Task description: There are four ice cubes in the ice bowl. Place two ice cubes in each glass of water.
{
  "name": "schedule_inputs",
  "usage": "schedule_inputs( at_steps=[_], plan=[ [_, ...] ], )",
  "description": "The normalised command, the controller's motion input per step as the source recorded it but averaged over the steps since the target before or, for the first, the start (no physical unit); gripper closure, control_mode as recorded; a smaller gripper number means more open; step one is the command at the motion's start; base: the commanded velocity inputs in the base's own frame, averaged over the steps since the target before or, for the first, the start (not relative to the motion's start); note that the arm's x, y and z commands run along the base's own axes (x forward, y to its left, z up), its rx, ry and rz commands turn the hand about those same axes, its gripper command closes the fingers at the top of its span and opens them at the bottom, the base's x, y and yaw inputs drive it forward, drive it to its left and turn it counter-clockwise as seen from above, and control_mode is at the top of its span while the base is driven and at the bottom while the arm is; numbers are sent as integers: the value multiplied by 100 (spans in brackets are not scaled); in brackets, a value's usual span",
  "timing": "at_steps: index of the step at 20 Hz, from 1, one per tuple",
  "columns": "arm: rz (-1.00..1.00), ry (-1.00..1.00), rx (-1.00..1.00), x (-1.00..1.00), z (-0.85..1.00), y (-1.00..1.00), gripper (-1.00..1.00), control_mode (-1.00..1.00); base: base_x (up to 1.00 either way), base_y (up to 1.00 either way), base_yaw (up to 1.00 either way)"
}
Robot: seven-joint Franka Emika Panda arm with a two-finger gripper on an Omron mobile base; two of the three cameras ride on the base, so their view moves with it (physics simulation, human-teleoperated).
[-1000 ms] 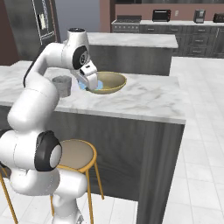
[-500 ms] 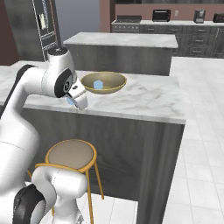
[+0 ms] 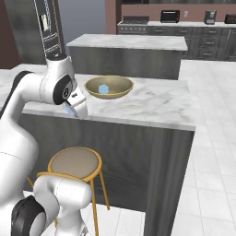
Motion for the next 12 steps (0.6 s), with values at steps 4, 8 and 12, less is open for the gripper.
schedule_inputs(
  at_steps=[4, 8, 12],
  plan=[
    [0, 8, 0, 0, 0, 0, 100, -100, 0, 0, 0],
    [0, 1, 0, 0, 0, 0, 100, 100, -5, 6, 0],
    [0, 0, 0, 0, 0, 0, 100, 100, -21, 44, 0]
  ],
)
